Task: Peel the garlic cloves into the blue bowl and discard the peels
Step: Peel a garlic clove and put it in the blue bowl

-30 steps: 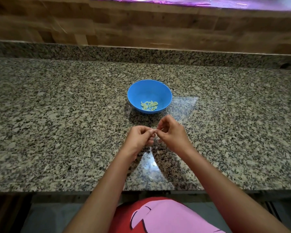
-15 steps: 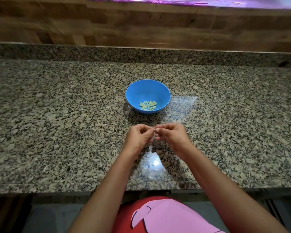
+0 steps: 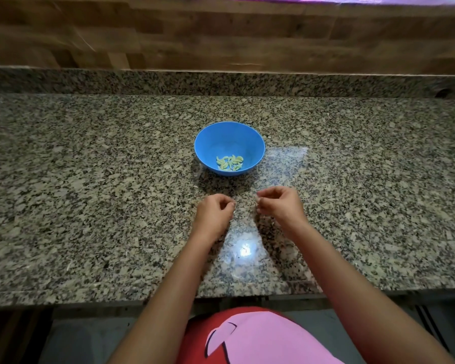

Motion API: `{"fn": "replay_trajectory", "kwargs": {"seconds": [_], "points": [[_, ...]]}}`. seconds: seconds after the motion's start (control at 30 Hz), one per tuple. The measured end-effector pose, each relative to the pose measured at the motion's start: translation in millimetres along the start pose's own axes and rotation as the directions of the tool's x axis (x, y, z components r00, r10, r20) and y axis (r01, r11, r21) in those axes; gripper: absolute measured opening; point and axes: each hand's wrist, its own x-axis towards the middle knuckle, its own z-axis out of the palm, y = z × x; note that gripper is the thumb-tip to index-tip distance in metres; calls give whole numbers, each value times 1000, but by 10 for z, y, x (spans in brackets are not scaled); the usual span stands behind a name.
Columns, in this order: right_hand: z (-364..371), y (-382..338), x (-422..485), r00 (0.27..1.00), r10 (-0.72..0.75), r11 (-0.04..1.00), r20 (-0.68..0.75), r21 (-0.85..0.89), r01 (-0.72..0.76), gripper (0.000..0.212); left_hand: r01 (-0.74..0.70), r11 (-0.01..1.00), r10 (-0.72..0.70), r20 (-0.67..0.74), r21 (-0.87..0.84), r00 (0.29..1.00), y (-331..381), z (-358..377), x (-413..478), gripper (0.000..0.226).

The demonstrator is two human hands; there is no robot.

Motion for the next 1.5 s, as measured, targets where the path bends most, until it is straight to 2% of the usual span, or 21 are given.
{"fn": "replay_trajectory", "kwargs": {"seconds": [0.17,0.27,0.33,0.43,0.63,0.73,0.8,0.9,1.1,1.17,1.23,1.3,1.4,1.43,1.5], "points": [[-19,-52,233,989,-94,970,-112,-234,66,21,-88,989,92,-29,118,995,2,71,-49,24],[-11,-31,314,988,-106,949,-112,-309,67,14,-134,979,143,-49,156,988,-24,97,-60,23],[-31,1,312,989,-96,948,-110,-313,57,10,-168,968,180,-49,188,982,-64,105,-52,23],[-72,64,254,988,-91,959,-127,-278,53,16,-205,950,224,-53,237,973,-141,113,-63,24],[-24,146,13,978,-192,944,-79,-286,162,27,-353,890,372,-13,287,928,-303,76,-156,32],[107,154,-55,970,-239,934,-46,-283,217,27,-328,823,311,114,464,943,-429,-12,-167,59],[187,152,-82,964,-265,930,-25,-272,248,27,-277,726,220,170,629,961,-505,-82,-103,78],[298,148,-93,958,-287,918,12,-284,278,26,-228,647,134,186,727,973,-542,-222,133,86],[421,95,-64,936,-351,880,4,-340,331,25,-257,605,121,232,754,965,-509,-413,635,92],[425,102,-79,933,-358,883,-26,-335,329,24,-299,569,155,257,766,954,-532,-413,672,95],[420,121,-114,928,-369,882,-53,-333,332,24,-388,536,220,320,750,922,-534,-378,553,97],[419,150,-164,922,-377,881,-83,-338,330,25,-485,512,252,416,709,874,-549,-293,315,87],[410,205,-243,921,-367,898,-129,-309,314,27,-636,455,307,561,623,769,-582,-181,-13,78],[404,217,-266,922,-360,906,-143,-290,309,27,-656,472,324,577,589,750,-598,-180,-45,76],[384,228,-315,920,-352,914,-169,-275,299,28,-628,529,342,534,571,773,-598,-266,-17,76]]}}
